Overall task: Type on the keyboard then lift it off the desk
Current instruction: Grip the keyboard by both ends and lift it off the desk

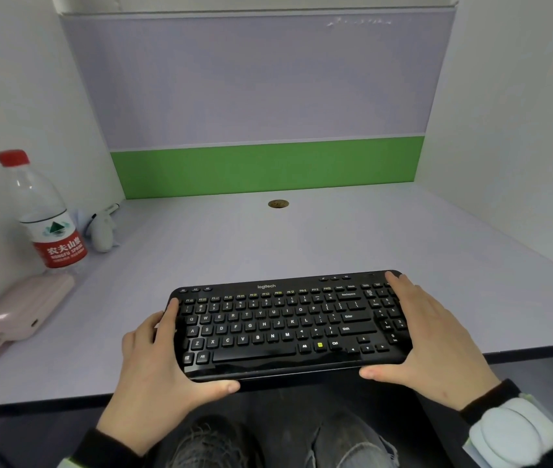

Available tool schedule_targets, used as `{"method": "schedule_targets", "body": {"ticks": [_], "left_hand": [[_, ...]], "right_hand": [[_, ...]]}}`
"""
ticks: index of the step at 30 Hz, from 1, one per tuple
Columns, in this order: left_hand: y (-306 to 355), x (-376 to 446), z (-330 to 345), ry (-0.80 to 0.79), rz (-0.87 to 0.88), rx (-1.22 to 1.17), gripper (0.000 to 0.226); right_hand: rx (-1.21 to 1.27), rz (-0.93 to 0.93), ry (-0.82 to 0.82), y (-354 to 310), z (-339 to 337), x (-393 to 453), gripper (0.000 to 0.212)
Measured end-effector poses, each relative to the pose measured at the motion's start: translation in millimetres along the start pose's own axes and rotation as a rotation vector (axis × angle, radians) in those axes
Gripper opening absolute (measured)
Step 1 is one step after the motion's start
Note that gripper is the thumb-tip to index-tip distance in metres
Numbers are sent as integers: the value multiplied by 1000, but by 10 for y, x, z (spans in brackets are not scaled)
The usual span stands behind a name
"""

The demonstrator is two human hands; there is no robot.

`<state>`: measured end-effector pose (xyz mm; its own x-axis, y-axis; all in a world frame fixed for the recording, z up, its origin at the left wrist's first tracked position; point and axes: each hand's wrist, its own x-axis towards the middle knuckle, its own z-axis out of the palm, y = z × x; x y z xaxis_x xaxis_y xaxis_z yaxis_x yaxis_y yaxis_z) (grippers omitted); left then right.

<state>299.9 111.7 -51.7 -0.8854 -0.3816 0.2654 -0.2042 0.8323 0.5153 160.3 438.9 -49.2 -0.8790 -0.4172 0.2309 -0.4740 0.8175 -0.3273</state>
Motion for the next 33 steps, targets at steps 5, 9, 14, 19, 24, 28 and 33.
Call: {"method": "schedule_targets", "body": {"ticks": [5,9,14,19,24,28,33], "left_hand": [[-5,-7,6,7,6,3,143],[-5,-8,9,19,14,1,141],[-18,-7,24,33,26,-8,138],[-19,-9,20,36,27,-10,138],[-9,-6,-3,5,33,-3,138],[-21,16,-25,-47,21,10,145],[-6,57,-47,-68,71,28,142]], "right_hand": [[4,9,-2,11,13,-11,136],[1,12,-1,11,11,-12,135],[-20,13,-16,13,16,-9,136],[-38,3,-25,-15,-8,-11,133],[-85,-5,-88,-33,-44,-5,129],[-114,-10,-108,-38,-51,4,130],[-119,-7,-101,-52,-57,6,128]]}}
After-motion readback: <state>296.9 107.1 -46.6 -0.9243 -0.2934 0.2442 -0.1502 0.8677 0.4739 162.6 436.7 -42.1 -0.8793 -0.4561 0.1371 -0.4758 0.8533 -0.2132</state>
